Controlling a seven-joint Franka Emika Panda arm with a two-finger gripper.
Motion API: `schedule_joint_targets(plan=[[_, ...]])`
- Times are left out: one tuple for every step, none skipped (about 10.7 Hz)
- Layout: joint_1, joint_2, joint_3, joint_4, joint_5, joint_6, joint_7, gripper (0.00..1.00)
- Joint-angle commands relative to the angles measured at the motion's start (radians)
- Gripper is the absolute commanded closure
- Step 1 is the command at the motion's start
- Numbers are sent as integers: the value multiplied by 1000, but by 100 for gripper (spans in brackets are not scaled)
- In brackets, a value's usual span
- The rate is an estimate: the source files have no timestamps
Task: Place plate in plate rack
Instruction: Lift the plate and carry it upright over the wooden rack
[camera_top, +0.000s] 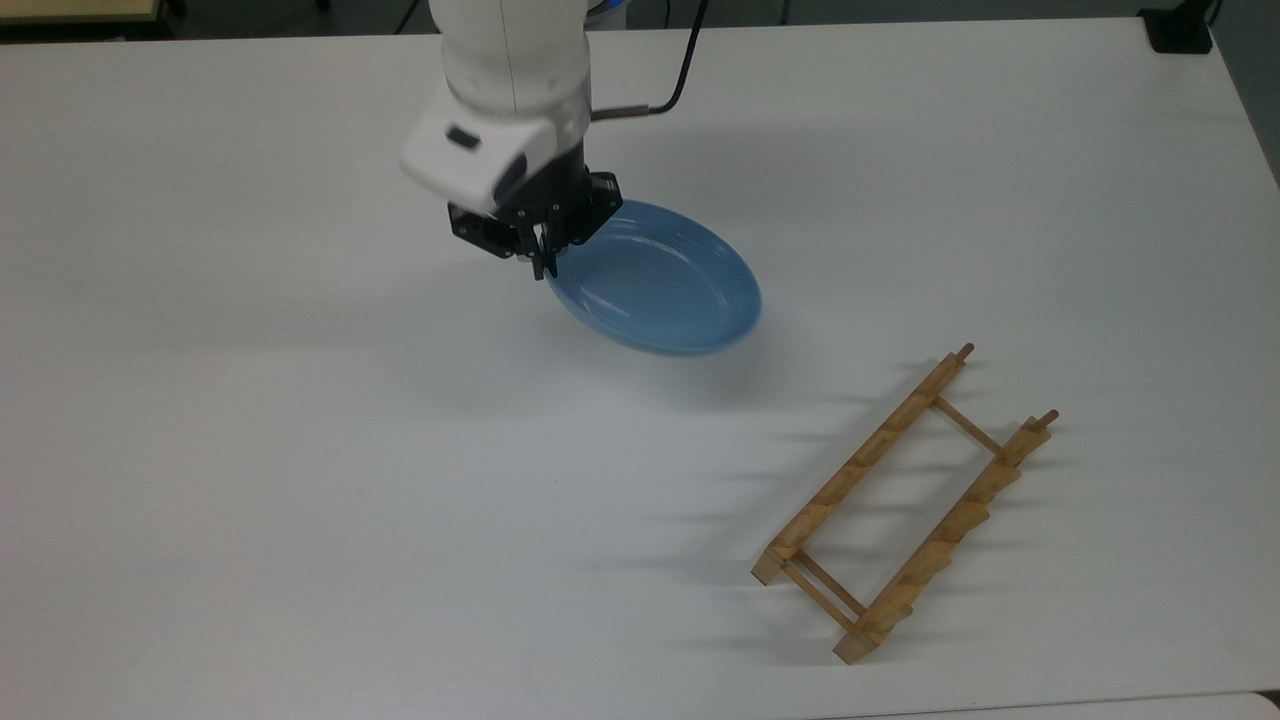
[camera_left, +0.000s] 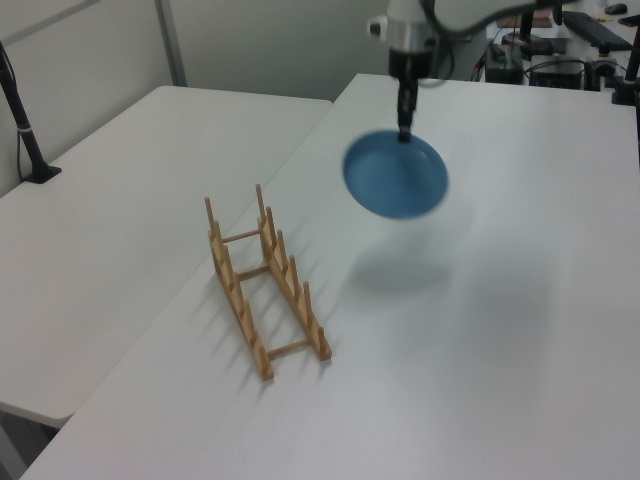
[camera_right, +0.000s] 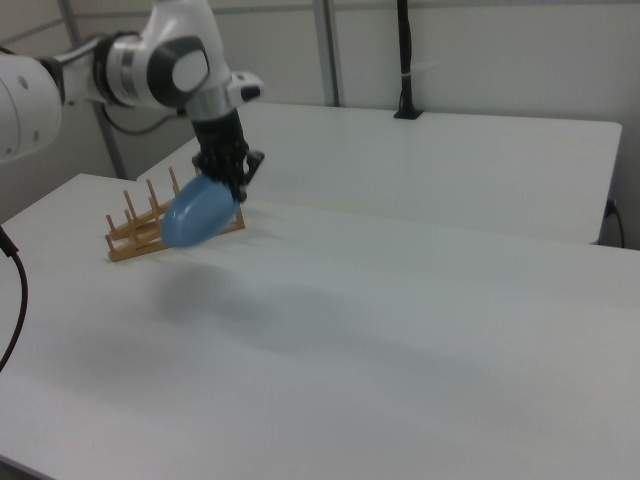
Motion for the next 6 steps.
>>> schedule_joint_targets(plan=[[39, -1, -1, 74, 6, 158, 214, 100], [83, 2, -2, 74, -40, 253, 274, 100], [125, 7, -1, 72, -147, 336, 332, 100], [155, 21, -1, 72, -243, 406, 422, 100], [182, 44, -1, 72, -343, 471, 525, 100], [205, 71, -1, 74, -467, 521, 629, 100]])
